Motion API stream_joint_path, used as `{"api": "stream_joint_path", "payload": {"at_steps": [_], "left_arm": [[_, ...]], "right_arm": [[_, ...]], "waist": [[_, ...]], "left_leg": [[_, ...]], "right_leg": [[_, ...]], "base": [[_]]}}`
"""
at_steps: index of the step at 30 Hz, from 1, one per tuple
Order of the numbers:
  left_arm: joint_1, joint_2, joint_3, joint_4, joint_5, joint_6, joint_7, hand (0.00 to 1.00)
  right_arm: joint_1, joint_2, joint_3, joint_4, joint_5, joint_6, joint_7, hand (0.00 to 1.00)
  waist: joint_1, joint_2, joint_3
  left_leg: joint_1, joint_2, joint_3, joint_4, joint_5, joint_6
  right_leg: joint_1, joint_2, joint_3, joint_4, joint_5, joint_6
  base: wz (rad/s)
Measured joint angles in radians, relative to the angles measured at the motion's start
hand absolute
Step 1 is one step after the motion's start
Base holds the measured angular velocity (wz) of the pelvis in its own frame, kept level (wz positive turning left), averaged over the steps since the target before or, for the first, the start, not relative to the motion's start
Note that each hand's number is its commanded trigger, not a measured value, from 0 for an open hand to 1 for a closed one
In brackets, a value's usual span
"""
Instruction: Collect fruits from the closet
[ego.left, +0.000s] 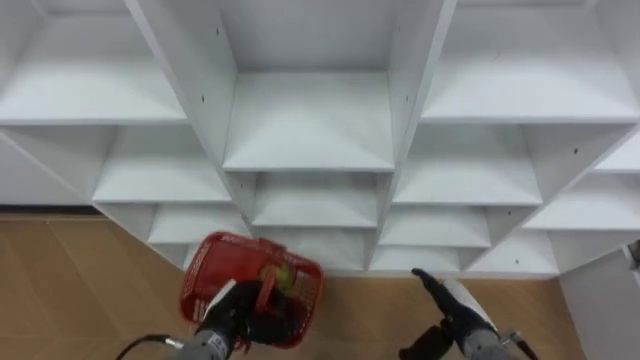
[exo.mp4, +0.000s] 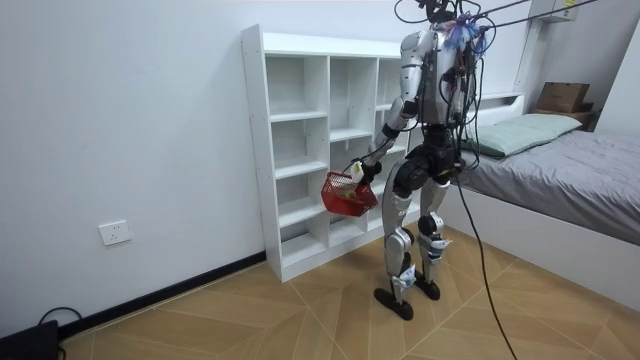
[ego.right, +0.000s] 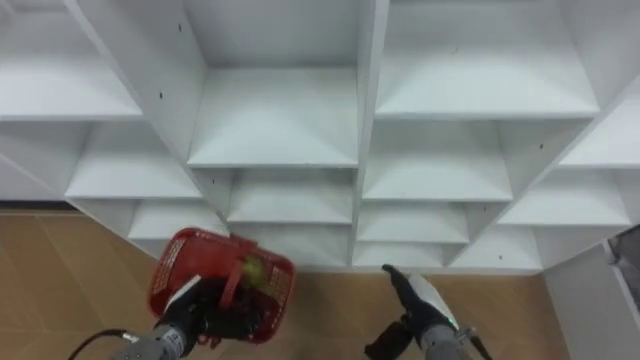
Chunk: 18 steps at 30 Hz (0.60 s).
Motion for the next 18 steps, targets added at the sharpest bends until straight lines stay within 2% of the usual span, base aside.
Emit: {"api": "stream_joint_path", "payload": {"at_steps": [4, 5, 8, 13, 15, 18], "left_arm": [[0.037, 0.002, 0.039, 0.000, 0.041, -0.001, 0.016, 1.00], [0.056, 0.002, 0.066, 0.000, 0.044, -0.004, 0.018, 1.00], [0.094, 0.005, 0.123, 0.000, 0.046, -0.005, 0.039, 1.00], [0.138, 0.003, 0.165, 0.006, 0.045, -0.011, 0.076, 1.00], [0.156, -0.005, 0.209, 0.024, 0.044, -0.014, 0.093, 1.00], [0.161, -0.009, 0.256, 0.086, 0.043, -0.022, 0.108, 1.00]], "right_arm": [[0.057, 0.000, -0.057, -0.006, 0.028, -0.010, -0.007, 0.00], [0.080, -0.001, -0.077, -0.006, 0.033, -0.017, -0.006, 0.00], [0.123, -0.004, -0.127, -0.006, 0.083, -0.019, -0.006, 0.00], [0.183, -0.005, -0.175, -0.004, 0.127, -0.029, -0.006, 0.00], [0.191, -0.004, -0.188, -0.005, 0.124, -0.030, -0.005, 0.00], [0.209, 0.000, -0.222, 0.001, 0.127, -0.034, -0.003, 0.00]], "waist": [[-0.001, -0.009, -0.0031], [-0.003, -0.013, -0.0061], [-0.004, -0.016, -0.0087], [-0.004, -0.010, -0.0039], [0.000, -0.004, 0.0010], [-0.004, -0.002, 0.0006]], "left_leg": [[0.077, -0.001, 0.005, -0.045, -0.001, -0.001], [0.099, 0.000, 0.005, -0.058, -0.002, -0.003], [0.140, 0.002, 0.003, -0.074, -0.007, -0.009], [0.207, 0.001, 0.008, -0.099, -0.010, -0.014], [0.220, 0.002, 0.017, -0.101, -0.011, -0.016], [0.225, 0.003, 0.017, -0.101, -0.014, -0.020]], "right_leg": [[0.064, 0.008, 0.011, -0.038, -0.001, 0.006], [0.087, 0.012, 0.012, -0.054, 0.000, 0.008], [0.135, 0.020, 0.011, -0.085, 0.002, 0.009], [0.203, 0.028, 0.018, -0.120, 0.002, 0.009], [0.211, 0.032, 0.034, -0.122, 0.001, 0.008], [0.218, 0.037, 0.040, -0.134, 0.001, 0.008]], "base": [[-0.03], [-0.03], [0.00], [-0.05], [-0.18], [-0.03]]}}
